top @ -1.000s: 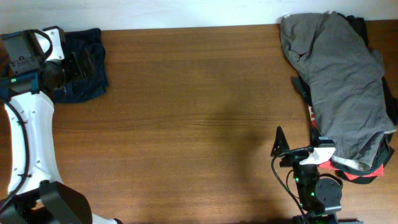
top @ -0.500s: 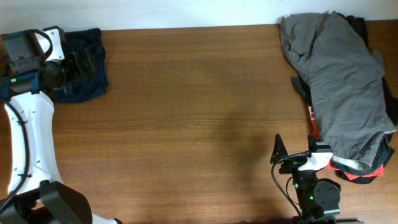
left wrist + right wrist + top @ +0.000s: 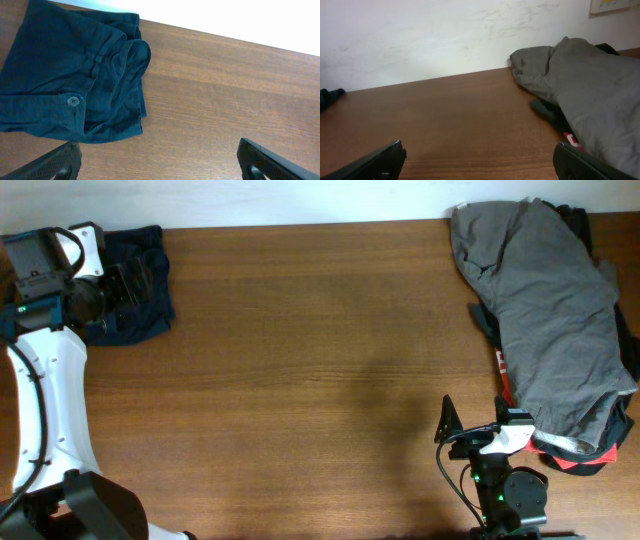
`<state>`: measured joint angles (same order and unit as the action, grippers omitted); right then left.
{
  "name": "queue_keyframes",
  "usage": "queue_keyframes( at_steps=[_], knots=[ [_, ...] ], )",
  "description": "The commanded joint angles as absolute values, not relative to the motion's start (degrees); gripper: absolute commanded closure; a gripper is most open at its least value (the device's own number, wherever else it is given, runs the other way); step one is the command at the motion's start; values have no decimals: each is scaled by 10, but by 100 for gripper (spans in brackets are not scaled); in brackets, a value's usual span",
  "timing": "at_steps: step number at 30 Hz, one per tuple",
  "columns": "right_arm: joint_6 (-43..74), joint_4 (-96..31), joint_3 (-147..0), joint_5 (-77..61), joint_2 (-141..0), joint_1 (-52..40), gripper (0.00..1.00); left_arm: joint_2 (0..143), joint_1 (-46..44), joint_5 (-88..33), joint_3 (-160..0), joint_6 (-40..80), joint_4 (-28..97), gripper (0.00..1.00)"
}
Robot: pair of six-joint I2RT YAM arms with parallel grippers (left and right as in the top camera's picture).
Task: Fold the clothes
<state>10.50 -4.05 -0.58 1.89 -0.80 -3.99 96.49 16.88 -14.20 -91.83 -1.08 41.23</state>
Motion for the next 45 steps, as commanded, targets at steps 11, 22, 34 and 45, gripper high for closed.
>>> queue_keyframes(
  at_steps=[11, 22, 34, 45],
  knots=[
    [104, -45, -3, 18, -3, -37, 1, 966, 169, -148, -923, -11, 412, 1],
    [104, -45, -3, 18, -3, -37, 2, 870, 121, -124, -897, -3, 410, 1],
    [104, -45, -3, 18, -3, -37, 1, 622, 31, -116, -579, 19, 207, 1],
    [104, -45, -3, 18, -3, -37, 1, 343, 31, -107, -256, 19, 43, 1]
  ],
)
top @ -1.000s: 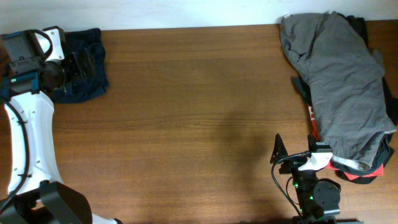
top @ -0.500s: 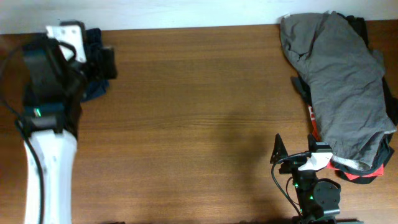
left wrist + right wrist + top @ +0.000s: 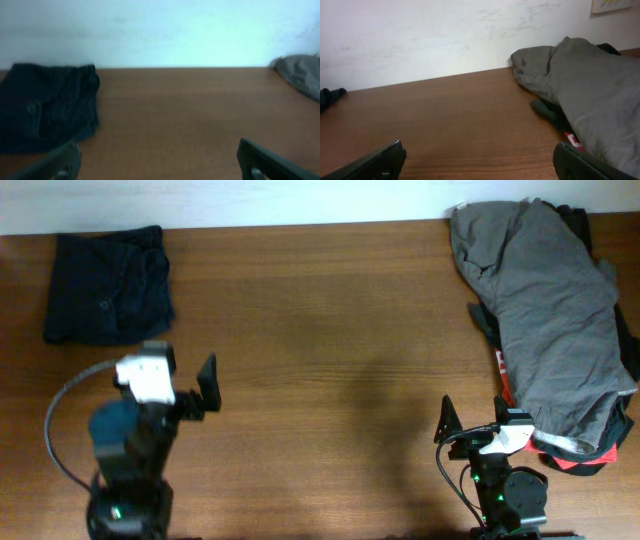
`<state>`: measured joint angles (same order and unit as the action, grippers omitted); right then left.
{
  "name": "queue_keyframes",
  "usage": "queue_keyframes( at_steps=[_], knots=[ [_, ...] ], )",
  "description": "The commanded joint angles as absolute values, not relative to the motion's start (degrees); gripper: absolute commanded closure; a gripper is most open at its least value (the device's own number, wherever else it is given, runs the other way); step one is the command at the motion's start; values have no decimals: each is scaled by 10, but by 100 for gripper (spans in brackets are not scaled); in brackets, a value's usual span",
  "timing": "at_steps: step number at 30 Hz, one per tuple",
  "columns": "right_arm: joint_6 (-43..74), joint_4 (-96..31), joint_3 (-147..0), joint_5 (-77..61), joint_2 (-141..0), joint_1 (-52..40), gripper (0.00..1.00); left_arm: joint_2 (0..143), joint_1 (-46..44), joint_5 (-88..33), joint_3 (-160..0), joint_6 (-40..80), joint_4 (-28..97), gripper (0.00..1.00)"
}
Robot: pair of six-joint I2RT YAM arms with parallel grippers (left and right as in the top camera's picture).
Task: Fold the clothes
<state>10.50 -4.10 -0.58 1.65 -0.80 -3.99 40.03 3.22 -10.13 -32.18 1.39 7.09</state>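
A folded dark navy garment [image 3: 108,285] lies at the table's far left corner, also seen in the left wrist view [image 3: 45,112]. A heap of unfolded clothes topped by a grey garment [image 3: 550,310] fills the far right, with black and red pieces beneath; the grey garment shows in the right wrist view [image 3: 585,95]. My left gripper [image 3: 207,390] stands open at the near left, well short of the navy garment, holding nothing [image 3: 157,162]. My right gripper [image 3: 447,423] stands open at the near right beside the heap, holding nothing [image 3: 477,160].
A white wall [image 3: 445,35] runs behind the table's far edge. The brown wooden tabletop [image 3: 330,350] stretches between the folded garment and the heap. A red piece of cloth [image 3: 570,463] sticks out of the heap close to my right arm.
My left arm was stretched to the far left corner with its gripper over the navy garment; now it is drawn back to the near left, open and empty. The right arm has not moved.
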Motion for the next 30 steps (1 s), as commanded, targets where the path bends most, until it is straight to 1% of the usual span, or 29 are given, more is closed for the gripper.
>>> queue_keyframes(
  at_steps=[1, 6, 10, 14, 22, 30],
  knots=[
    [104, -45, -3, 18, -3, -37, 1, 314, 31, -107, -220, 19, 13, 1],
    [104, -45, -3, 18, -3, -37, 1, 204, 31, -107, -94, 19, -98, 1],
    [104, -45, -3, 18, -3, -37, 1, 127, 31, -97, -30, 19, -137, 1],
    [104, -45, -3, 18, -3, -37, 1, 90, 31, -84, -14, 18, -129, 1],
    [104, -45, -3, 18, -3, -37, 1, 1, 31, -59, -9, 17, -44, 1],
    [104, -45, -3, 18, -3, -37, 1, 3, 31, -55, -6, 17, -11, 1]
  ],
)
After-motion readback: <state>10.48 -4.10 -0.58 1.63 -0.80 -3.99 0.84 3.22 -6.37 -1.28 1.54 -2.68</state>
